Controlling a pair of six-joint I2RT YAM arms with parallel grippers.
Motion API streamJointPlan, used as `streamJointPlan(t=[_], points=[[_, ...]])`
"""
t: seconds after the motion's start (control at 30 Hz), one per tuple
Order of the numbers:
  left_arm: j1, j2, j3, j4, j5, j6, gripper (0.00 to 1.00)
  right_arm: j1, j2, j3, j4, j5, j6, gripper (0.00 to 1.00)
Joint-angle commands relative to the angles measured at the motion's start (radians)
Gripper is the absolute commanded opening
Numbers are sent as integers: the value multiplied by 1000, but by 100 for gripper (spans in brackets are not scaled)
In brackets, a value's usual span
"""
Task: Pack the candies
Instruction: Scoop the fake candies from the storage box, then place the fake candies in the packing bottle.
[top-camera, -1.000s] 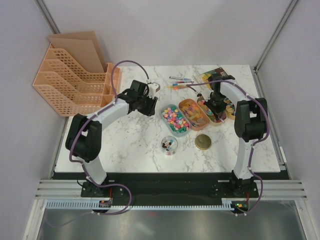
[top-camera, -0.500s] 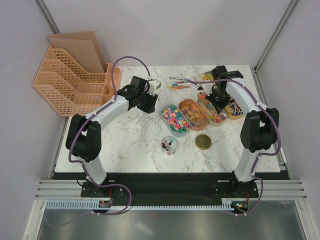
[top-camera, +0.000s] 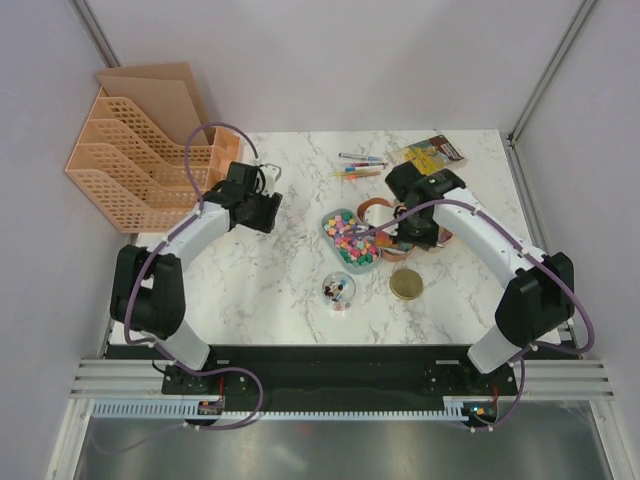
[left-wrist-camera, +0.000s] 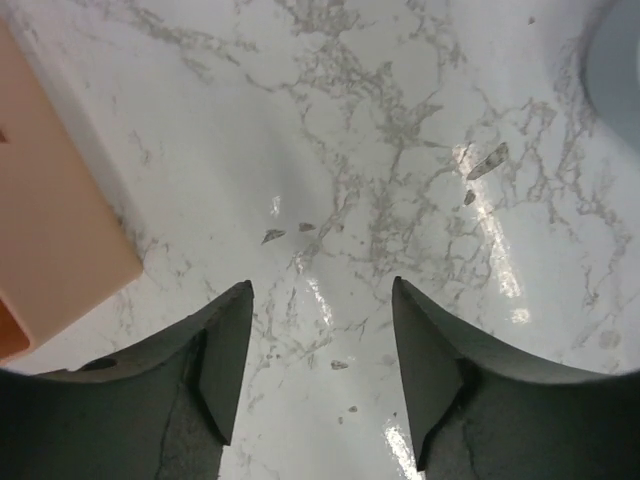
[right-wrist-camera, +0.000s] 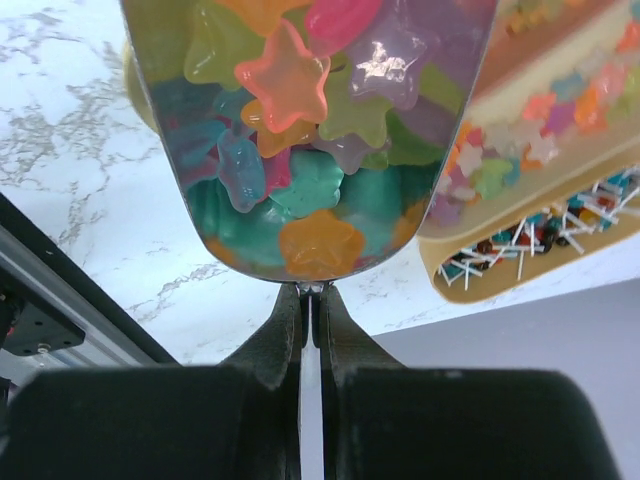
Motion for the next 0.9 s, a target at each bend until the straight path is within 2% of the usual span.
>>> streamJointPlan(t=[0.0,0.07,0.43,0.6,0.87], points=[[-3,-101,-45,62,-105,-12,68,90,-35,-35,-27,59,-36,0],[0,-123,-79,77,-155,-14,74,164,-18,-49,-46,116,-15,1],[2,-245,-174,128,-219,-9,68,412,132,57,-176,318,125,0],[2,-281,-191,134,-207,-9,67,475,187,77,-213,427,155,0],[5,-307,-197,146,-201,-24,67,517,178,25,-213,568,145,0]])
